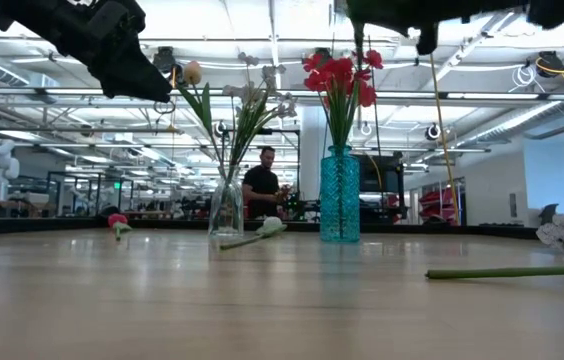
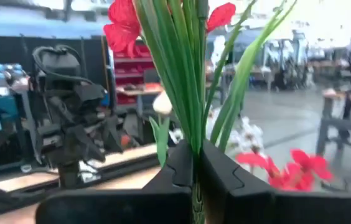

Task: Sort flowers into vase by color
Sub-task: Put the red flowers into the blue vase

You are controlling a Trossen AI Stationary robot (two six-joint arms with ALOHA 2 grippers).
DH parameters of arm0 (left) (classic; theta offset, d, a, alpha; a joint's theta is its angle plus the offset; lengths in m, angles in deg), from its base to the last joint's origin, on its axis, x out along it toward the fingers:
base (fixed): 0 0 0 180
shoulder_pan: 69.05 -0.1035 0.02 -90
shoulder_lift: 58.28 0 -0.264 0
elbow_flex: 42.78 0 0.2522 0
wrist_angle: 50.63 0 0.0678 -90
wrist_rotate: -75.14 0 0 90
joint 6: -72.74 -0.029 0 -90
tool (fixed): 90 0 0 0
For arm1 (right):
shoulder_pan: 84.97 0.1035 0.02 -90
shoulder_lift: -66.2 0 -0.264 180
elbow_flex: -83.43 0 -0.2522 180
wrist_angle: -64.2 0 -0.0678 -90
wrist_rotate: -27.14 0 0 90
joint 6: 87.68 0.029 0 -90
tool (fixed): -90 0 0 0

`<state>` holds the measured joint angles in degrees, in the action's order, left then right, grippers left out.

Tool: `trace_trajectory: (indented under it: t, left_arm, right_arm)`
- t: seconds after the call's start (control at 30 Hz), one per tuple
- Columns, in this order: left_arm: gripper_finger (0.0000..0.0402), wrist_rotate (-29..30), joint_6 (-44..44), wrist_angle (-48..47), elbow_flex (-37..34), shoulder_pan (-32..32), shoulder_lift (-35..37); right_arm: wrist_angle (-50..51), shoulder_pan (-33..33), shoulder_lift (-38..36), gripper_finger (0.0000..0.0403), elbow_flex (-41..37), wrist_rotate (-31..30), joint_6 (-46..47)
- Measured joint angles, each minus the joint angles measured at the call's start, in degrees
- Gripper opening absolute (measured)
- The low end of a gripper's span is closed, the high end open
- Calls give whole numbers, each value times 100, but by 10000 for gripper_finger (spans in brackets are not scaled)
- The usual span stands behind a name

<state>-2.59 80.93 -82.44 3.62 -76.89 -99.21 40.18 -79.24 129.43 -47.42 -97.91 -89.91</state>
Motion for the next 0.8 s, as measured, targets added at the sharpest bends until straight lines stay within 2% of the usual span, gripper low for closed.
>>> trace_trajectory:
  t: [0.13, 0.37, 0.67, 0.8]
  left_arm:
    - [196, 0, 4, -2, 0, 1, 0]
    - [196, 2, 37, -2, 0, 1, 0]
    - [196, 2, 39, -1, 0, 0, 0]
    - [196, 2, 39, 0, 0, 1, 0]
  right_arm:
    - [-816, -118, 397, 0, -155, 220, -264]
    - [-1254, -282, 727, 0, -158, 230, -640]
    - [-979, -436, 761, 0, -158, 263, -627]
    - [-873, -540, 904, 0, -158, 506, -418]
